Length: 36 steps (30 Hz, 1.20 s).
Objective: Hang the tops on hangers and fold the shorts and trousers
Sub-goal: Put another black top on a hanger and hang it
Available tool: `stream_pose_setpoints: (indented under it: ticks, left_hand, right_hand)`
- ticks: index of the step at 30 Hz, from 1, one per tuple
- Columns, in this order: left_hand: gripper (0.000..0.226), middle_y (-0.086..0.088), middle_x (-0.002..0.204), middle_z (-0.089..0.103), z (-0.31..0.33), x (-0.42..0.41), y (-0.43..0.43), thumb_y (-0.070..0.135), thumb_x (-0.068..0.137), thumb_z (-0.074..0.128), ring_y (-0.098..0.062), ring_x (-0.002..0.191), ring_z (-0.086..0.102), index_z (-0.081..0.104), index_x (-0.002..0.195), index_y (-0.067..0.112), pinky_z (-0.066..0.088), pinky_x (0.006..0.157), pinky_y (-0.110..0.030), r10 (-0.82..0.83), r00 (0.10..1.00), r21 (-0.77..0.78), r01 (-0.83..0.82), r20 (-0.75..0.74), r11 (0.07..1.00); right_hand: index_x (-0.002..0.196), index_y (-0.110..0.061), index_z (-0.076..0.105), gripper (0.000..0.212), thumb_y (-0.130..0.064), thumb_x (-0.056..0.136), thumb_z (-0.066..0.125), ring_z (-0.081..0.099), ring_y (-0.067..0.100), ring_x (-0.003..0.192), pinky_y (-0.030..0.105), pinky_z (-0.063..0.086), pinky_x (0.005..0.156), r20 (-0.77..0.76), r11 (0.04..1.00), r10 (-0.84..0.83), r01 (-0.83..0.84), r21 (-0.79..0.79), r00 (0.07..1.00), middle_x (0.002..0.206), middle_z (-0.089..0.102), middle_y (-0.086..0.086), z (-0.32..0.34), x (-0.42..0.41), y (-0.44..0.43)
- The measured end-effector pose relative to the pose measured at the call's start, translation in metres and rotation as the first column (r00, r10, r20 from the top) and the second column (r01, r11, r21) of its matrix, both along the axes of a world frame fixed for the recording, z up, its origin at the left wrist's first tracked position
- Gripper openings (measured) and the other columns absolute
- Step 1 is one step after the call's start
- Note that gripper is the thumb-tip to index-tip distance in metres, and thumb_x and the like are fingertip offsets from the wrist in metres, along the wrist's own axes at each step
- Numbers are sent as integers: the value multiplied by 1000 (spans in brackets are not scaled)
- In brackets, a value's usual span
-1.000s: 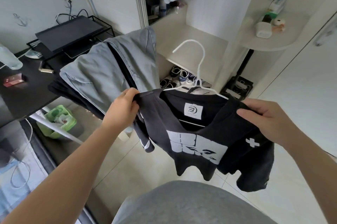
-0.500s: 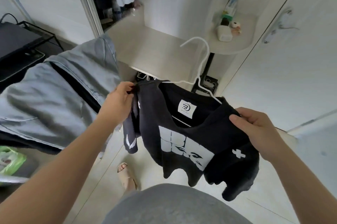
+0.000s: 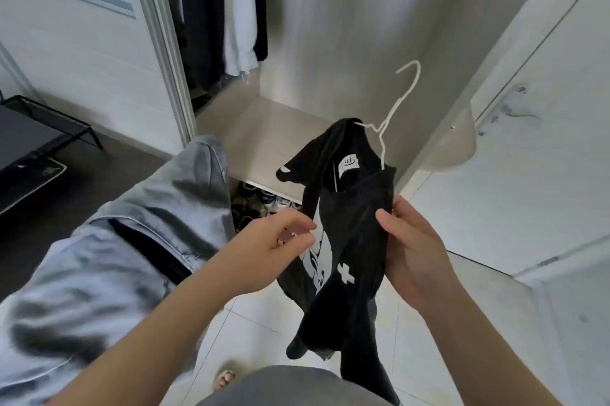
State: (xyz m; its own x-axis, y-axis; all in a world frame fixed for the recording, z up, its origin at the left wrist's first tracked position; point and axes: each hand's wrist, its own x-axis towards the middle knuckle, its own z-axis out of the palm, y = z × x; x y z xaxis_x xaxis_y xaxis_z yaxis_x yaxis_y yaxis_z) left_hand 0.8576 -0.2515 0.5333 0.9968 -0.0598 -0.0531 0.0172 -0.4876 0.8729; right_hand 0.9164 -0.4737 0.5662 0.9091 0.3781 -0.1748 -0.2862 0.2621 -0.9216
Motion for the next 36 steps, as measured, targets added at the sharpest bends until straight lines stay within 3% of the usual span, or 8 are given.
stream_pose_setpoints:
  ticks: [3,7,11,14,19,24,28,36]
  left_hand:
    - [37,27,105,67,22,2,25,66,83,52,5,103,61,61,113,45,47,85,-13,-32,999,-37,33,32,999]
    - [45,29,108,64,50,20,47,73,76,53,7,102,61,53,114,49,50,87,-16,-33,993,42,28,111,999]
    - [31,15,99,64,74,58,66,54,87,60,-5,91,61,48,112,39,54,81,-35,81,962,206,-137,260,969]
    - [17,14,95,59,92,94,83,35,95,58,-9,89,57,49,110,32,51,81,-38,152,916,243,-254,371,936]
    - [6,10,76,53,121,151,117,28,97,56,-10,68,53,53,96,23,51,66,-38,172,856,260,-330,487,907]
    - [12,8,70,52,171,222,157,29,98,55,-11,59,52,50,89,25,47,56,-29,176,784,313,-429,596,847]
    - [16,6,67,54,222,273,183,31,98,55,-13,58,55,49,86,25,51,58,-37,150,724,356,-494,673,793]
    - [17,7,74,54,339,355,207,39,98,55,-15,67,57,47,87,29,55,69,-41,113,617,398,-625,779,671]
  right_hand:
    - [114,1,56,29,-11,88,61,57,33,94,39,55,78,122,1000,30,-29,-12,992,104,56,17,18,30,50]
    - [103,3,52,26,-15,88,63,56,24,80,36,50,71,309,998,-3,24,-63,951,91,57,12,43,68,104]
    - [85,-19,59,7,-21,87,65,59,17,73,36,50,69,459,992,17,41,-116,888,78,60,0,76,109,146]
    - [73,-29,59,15,-23,83,68,59,13,67,30,50,63,540,994,-10,68,-87,842,70,60,-6,105,146,173]
    - [70,-33,59,12,-32,77,69,59,11,62,27,52,60,648,997,-40,73,-24,761,66,59,-9,150,211,210]
    - [67,-33,57,14,-33,75,68,57,14,64,39,55,66,742,999,-45,27,36,668,67,54,-7,203,284,256]
    - [77,-20,52,13,-24,83,64,57,13,65,40,53,69,815,996,-81,15,88,574,66,56,-9,256,337,281]
    - [73,-19,45,20,-23,83,62,56,18,66,43,55,70,912,993,-119,31,116,393,65,51,-2,385,422,306]
